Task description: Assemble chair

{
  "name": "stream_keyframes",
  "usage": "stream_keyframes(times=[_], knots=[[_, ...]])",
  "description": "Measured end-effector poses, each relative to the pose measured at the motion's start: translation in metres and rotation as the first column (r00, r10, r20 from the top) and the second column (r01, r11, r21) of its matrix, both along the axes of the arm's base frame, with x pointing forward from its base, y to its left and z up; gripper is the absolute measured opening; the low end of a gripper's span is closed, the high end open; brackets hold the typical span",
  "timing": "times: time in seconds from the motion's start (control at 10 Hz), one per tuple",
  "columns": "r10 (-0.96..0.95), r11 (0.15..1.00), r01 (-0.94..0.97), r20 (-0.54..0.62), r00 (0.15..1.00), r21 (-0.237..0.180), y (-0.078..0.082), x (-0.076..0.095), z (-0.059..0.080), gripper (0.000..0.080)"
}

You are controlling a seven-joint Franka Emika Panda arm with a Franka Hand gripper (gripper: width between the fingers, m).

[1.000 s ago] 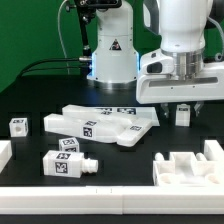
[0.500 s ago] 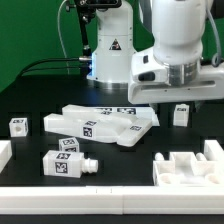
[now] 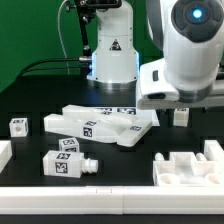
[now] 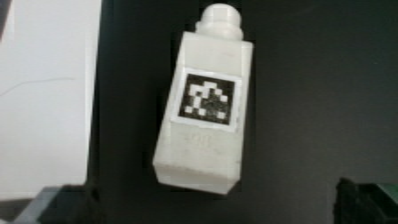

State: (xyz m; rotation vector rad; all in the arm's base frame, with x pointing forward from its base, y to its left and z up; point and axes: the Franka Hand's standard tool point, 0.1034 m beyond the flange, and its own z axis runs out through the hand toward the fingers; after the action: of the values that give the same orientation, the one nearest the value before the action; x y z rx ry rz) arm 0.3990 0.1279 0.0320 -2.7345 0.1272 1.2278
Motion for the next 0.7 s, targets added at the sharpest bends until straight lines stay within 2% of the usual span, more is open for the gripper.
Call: stream_keyframes(times=[0.2,0.3,0.5,0.7], knots=[[0.007,1.000,-0.006,-0.075,0.997,0.012,0.000,-0.001,-0.006,0.0648],[0.006,1.000,-0.005,-0.068,0.998,0.011,0.000,0.000,-0.007,0.0648],[-0.092,0.995,0.086,-0.131,0.987,-0.051,0.004,-0.009,-0.012,0.0648],[-0.116,0.992,0.107,-0.165,0.980,-0.060,0.008,-0.021,-0.023,0.0648]])
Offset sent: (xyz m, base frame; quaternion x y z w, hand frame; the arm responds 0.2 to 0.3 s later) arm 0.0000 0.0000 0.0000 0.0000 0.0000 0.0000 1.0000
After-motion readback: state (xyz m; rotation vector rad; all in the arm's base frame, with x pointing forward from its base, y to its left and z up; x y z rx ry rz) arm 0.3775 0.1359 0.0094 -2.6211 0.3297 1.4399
